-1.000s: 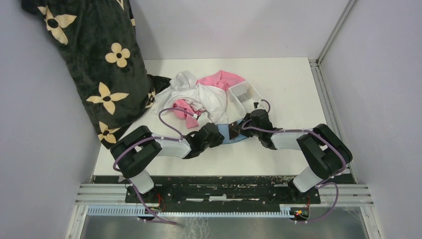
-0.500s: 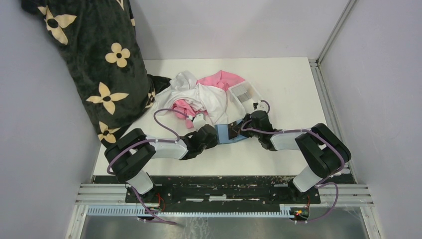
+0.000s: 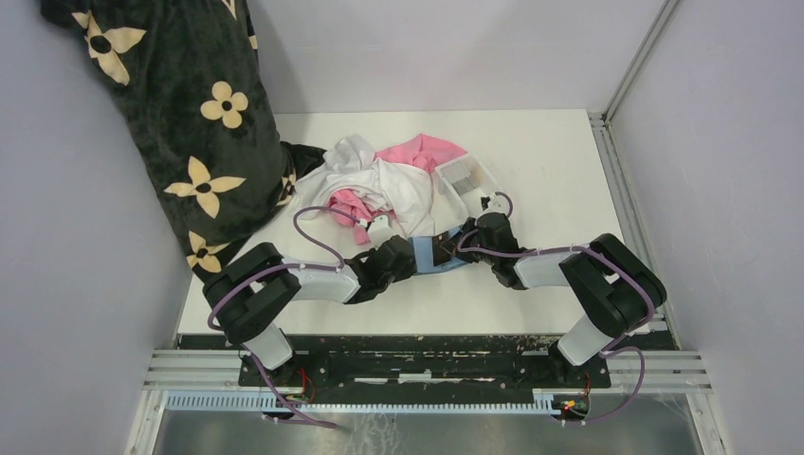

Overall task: Put the credit cards into the card holder
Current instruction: Insert the credit card into the card holder.

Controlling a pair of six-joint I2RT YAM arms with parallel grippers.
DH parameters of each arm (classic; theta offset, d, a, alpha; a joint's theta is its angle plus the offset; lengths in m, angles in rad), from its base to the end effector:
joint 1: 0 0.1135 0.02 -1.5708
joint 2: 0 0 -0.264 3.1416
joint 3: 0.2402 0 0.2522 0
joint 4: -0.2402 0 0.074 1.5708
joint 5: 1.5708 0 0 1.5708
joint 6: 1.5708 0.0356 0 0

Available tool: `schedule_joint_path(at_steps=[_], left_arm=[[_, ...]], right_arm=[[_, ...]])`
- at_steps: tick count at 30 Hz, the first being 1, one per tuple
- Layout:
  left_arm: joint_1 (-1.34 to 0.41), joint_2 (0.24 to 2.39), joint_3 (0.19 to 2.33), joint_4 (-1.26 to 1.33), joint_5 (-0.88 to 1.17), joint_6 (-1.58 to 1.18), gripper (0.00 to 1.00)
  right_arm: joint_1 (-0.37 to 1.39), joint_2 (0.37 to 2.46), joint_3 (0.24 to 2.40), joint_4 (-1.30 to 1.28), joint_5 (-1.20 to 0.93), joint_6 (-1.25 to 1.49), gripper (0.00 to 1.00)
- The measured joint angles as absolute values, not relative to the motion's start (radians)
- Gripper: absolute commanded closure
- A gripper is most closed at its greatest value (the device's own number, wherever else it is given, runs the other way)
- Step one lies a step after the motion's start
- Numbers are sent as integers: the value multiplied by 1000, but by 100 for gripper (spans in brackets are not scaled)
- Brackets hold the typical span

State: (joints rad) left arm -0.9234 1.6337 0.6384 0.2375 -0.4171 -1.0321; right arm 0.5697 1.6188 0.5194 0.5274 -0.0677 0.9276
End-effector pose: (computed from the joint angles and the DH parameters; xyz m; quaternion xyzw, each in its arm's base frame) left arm 0.1910 -0.2287 0.1309 -0.1306 0.8928 -0.2145 0.3739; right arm 0.2424 0.1582 0.1269 0.1402 0.8662 0.3475 0.3304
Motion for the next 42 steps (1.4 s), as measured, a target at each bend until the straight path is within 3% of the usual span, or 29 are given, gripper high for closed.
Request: schedule_joint_path(at_steps=[42], left_arm=[[-902, 1702, 660, 336, -436, -1031, 79]], right_arm=[[607, 1686, 538, 604, -9, 937, 99]])
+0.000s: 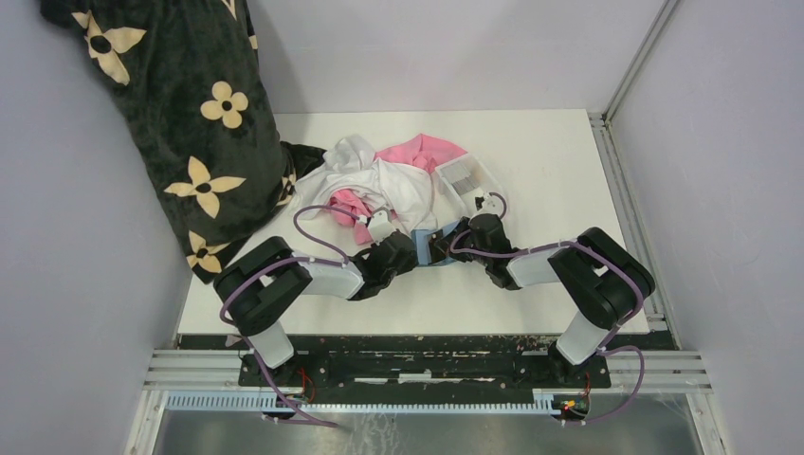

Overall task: Put the credit cards into the card holder
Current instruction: Insert the credit card into the card holder.

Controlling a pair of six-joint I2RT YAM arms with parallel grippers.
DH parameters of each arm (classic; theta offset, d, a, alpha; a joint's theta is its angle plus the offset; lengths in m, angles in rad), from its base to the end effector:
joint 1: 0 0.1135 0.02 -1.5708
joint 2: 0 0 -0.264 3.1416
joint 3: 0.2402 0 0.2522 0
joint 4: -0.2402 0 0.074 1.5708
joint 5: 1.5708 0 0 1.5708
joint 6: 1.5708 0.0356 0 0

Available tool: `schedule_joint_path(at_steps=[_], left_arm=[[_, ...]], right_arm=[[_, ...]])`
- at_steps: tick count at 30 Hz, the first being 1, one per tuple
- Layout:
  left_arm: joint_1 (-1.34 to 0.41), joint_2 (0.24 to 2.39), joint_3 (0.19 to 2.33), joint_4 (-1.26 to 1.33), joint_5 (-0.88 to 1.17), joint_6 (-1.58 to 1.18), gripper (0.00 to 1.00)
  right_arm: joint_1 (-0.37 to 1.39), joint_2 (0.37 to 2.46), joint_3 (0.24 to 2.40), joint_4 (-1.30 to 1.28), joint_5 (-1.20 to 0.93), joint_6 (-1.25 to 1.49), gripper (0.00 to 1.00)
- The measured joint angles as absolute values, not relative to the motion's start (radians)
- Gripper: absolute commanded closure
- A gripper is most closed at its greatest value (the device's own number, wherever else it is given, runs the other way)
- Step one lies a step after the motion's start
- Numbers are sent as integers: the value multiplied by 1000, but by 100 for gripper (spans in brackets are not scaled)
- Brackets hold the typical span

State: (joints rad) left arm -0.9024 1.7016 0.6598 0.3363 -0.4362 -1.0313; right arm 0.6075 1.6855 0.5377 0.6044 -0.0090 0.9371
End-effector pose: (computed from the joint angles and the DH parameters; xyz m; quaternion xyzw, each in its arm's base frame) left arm 0.2044 -0.2346 0.1251 -0.1476 0.8787 -0.2254 0.3942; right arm 0.2456 0.1711 0.1204 0.1407 0.8595 0.3457 0.3493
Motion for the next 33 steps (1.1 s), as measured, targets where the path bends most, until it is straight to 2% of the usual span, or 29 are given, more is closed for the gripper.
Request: schedule_joint_path(at_steps=[33], left_arm=[[-899, 1740, 653, 427, -409, -1032, 82]], right_arm=[[614, 1620, 561, 488, 81, 849, 99]])
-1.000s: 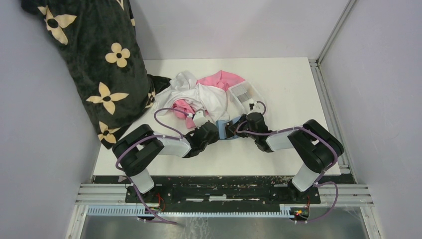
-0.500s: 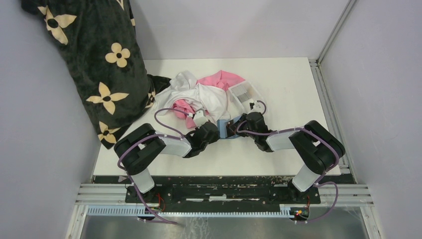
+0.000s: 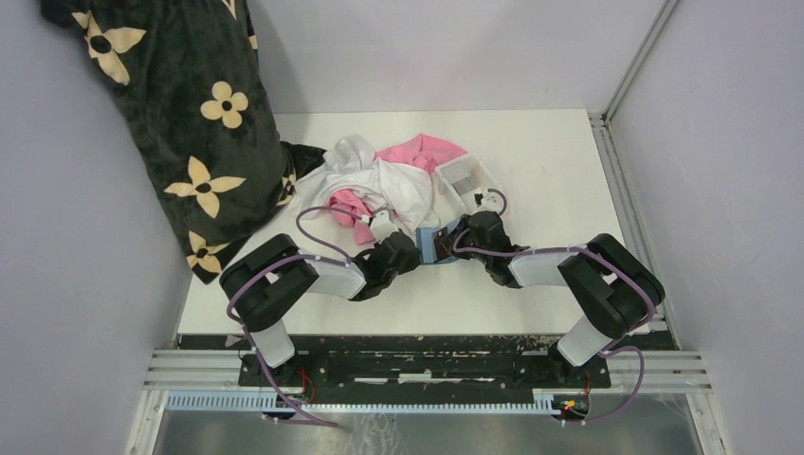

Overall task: Put the credit cards into the card holder
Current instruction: Insert the credit card into the card holder.

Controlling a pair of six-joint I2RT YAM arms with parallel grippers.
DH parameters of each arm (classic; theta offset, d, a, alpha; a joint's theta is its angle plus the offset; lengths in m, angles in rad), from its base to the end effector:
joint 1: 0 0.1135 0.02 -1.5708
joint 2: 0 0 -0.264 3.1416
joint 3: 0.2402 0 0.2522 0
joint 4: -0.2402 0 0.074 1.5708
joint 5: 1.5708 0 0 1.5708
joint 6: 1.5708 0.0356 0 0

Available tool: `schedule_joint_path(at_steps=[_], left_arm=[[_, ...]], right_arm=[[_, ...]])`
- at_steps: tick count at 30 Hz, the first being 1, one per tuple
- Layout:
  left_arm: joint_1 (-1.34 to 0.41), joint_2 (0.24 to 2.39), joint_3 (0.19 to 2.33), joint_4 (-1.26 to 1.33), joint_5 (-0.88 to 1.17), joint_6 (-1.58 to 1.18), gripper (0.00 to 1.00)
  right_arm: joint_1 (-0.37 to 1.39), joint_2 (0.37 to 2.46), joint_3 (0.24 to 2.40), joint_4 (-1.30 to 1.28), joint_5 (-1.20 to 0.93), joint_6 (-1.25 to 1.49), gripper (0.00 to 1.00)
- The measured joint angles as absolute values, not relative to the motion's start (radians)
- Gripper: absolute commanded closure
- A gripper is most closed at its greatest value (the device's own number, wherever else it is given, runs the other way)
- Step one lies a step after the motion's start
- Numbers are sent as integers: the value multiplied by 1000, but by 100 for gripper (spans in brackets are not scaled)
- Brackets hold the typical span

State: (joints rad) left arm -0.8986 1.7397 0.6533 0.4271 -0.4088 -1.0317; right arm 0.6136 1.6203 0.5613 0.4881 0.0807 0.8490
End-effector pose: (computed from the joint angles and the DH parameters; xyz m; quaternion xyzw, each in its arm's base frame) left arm 0.2078 -0.2383 0.1196 -0.1476 0.8714 -0.2506 0.3952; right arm 0.2449 0.1689 0.1338 0.1222 0.8686 0.2935 0.3802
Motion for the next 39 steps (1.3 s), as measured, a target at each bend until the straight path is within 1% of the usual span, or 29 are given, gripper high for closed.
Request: schedule_joint_path(at_steps=[20, 32, 39], left_arm=[[-899, 1752, 653, 452, -405, -1032, 82], [-899, 1756, 653, 460, -399, -1032, 82], [-899, 1756, 653, 460, -399, -1032, 82]], right_arm=[[616, 1620, 602, 433, 102, 765, 99], [607, 1683, 609, 528, 109, 768, 99], [599, 1700, 599, 577, 79, 801, 99]])
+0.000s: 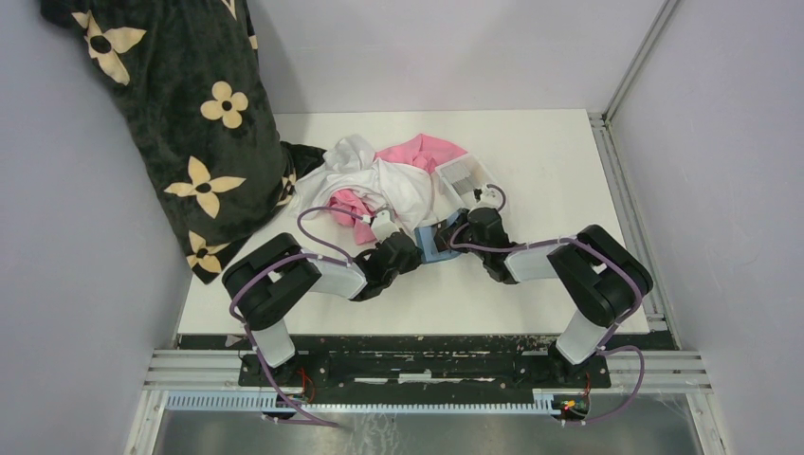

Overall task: Put the credit cards into the card holder
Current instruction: Insert the credit card into the card holder.

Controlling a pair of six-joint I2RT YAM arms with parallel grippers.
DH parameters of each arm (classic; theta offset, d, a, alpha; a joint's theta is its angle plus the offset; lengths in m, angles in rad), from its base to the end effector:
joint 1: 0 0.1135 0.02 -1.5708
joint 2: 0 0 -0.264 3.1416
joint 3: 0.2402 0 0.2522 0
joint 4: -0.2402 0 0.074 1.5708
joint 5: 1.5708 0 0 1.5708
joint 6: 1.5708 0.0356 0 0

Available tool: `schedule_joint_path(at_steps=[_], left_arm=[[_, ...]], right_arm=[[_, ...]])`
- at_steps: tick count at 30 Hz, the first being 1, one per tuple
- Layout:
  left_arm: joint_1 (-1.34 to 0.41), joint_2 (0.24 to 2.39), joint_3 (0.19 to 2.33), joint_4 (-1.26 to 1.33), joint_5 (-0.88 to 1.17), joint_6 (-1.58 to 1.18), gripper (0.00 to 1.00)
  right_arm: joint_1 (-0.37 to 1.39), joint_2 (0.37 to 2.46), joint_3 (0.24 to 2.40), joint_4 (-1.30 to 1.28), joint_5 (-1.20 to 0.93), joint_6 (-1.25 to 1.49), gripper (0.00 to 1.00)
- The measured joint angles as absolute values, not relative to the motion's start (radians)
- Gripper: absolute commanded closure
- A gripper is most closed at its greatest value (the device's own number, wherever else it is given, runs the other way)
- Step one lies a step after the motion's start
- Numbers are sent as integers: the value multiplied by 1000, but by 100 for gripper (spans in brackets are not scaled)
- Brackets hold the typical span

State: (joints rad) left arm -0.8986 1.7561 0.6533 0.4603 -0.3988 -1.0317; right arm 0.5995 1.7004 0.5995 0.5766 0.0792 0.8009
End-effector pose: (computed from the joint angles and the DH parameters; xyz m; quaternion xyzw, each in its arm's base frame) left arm 0.2090 -0.2404 0.1174 -0.1468 0.8686 -0.2599 0.3954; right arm 0.2603 0.1745 0.1292 0.1067 0.8591 0.2955 0.4039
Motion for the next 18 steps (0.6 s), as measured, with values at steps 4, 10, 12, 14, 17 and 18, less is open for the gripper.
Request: schedule_joint_path(at_steps=[4, 10, 12, 14, 17, 18], left_arm=[[-899, 1756, 653, 460, -399, -1032, 82], [-899, 1757, 656, 459, -397, -1032, 82], [-899, 1758, 657, 458, -394, -1032, 82], [-899, 1758, 659, 455, -392, -1032, 82], [-899, 1758, 660, 455, -392, -1032, 82], [-899, 1758, 660, 455, -392, -1032, 82]], right_arm=[[597, 1695, 571, 601, 64, 820, 99], [597, 1642, 526, 592, 42, 838, 99], [597, 1629, 521, 578, 42, 837, 99], [596, 1628, 521, 574, 41, 837, 99], [595, 1637, 526, 575, 33, 838, 99], [594, 1645, 531, 577, 28, 840, 99]])
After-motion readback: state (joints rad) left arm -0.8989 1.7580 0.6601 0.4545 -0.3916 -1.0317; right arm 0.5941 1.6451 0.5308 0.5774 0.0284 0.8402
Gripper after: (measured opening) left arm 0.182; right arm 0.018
